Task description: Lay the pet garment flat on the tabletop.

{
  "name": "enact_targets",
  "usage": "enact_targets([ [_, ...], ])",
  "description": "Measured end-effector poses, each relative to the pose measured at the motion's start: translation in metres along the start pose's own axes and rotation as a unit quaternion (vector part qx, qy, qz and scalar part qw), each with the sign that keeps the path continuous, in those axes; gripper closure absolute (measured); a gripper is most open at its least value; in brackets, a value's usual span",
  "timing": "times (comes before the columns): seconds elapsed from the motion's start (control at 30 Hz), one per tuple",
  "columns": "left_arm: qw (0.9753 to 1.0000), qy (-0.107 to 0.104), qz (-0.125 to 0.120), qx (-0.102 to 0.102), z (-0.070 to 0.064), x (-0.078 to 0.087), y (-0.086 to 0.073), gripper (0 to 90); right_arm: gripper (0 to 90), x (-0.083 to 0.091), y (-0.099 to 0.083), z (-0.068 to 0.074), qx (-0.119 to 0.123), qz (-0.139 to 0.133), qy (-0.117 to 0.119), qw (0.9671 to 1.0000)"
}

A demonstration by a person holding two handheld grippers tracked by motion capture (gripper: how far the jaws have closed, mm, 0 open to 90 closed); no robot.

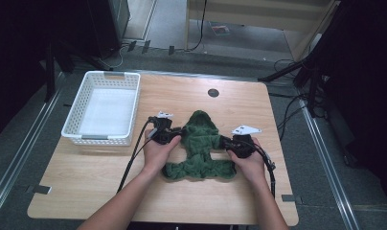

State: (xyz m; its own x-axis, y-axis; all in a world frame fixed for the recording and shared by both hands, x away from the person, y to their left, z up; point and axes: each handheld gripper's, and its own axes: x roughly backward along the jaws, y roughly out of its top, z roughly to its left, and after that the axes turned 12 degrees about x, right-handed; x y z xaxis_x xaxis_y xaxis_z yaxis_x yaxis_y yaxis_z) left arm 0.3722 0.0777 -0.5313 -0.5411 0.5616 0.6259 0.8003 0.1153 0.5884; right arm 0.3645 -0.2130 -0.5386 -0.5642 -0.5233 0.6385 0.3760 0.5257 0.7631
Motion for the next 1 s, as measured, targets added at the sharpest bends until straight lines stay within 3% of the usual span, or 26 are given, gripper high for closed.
enact_targets([
  [0.13, 0.9995, -0.019, -0.001, -0.025, -0.001, 0.014, -0.01, 86.6, 81.5, 0.007, -0.003, 0.001, 0.009, 0.0, -0.006, 0.9999],
  [0.2, 0.9992, -0.01, -0.001, -0.038, 0.001, 0.02, -0.015, 86.8, 82.3, 0.008, -0.005, 0.001, 0.007, 0.001, -0.007, 0.9999],
  [0.23, 0.9988, -0.005, 0.01, -0.048, 0.004, 0.019, -0.017, 87.0, 83.8, 0.008, -0.007, 0.001, 0.006, 0.008, -0.008, 0.9999],
  [0.27, 0.9988, -0.006, 0.02, -0.045, 0.009, 0.018, -0.019, 87.3, 84.6, 0.007, -0.013, -0.001, 0.0, 0.019, -0.015, 0.9997],
  [0.33, 0.9988, -0.014, 0.029, -0.036, 0.015, 0.018, -0.019, 87.3, 84.4, 0.007, -0.014, -0.002, -0.007, 0.017, -0.009, 0.9998],
  [0.4, 0.9986, -0.014, 0.033, -0.038, 0.015, 0.019, -0.018, 87.1, 83.1, 0.009, -0.012, 0.0, 0.0, 0.02, -0.008, 0.9998],
  [0.53, 0.9972, 0.012, 0.036, -0.063, 0.014, 0.017, -0.018, 86.7, 87.0, 0.012, -0.009, 0.001, 0.012, 0.022, -0.017, 0.9995],
  [0.7, 0.9977, 0.022, 0.02, -0.061, 0.017, 0.015, -0.019, 87.1, 88.3, 0.009, -0.012, 0.002, 0.013, 0.032, -0.041, 0.9986],
  [0.83, 0.9962, 0.055, -0.001, -0.067, 0.019, 0.012, -0.016, 87.8, 88.6, 0.005, -0.011, 0.003, 0.013, 0.028, -0.059, 0.9978],
  [0.9, 0.9964, 0.059, -0.004, -0.061, 0.019, 0.01, -0.014, 87.9, 88.6, -0.001, -0.007, 0.004, 0.002, 0.025, -0.073, 0.997],
  [0.93, 0.9966, 0.055, 0.0, -0.061, 0.019, 0.009, -0.013, 87.9, 88.6, -0.001, -0.007, 0.004, 0.002, 0.025, -0.073, 0.997],
  [1.0, 0.9967, 0.048, 0.013, -0.064, 0.016, 0.01, -0.015, 86.7, 87.0, -0.001, -0.006, 0.005, -0.023, 0.024, -0.065, 0.9973],
])
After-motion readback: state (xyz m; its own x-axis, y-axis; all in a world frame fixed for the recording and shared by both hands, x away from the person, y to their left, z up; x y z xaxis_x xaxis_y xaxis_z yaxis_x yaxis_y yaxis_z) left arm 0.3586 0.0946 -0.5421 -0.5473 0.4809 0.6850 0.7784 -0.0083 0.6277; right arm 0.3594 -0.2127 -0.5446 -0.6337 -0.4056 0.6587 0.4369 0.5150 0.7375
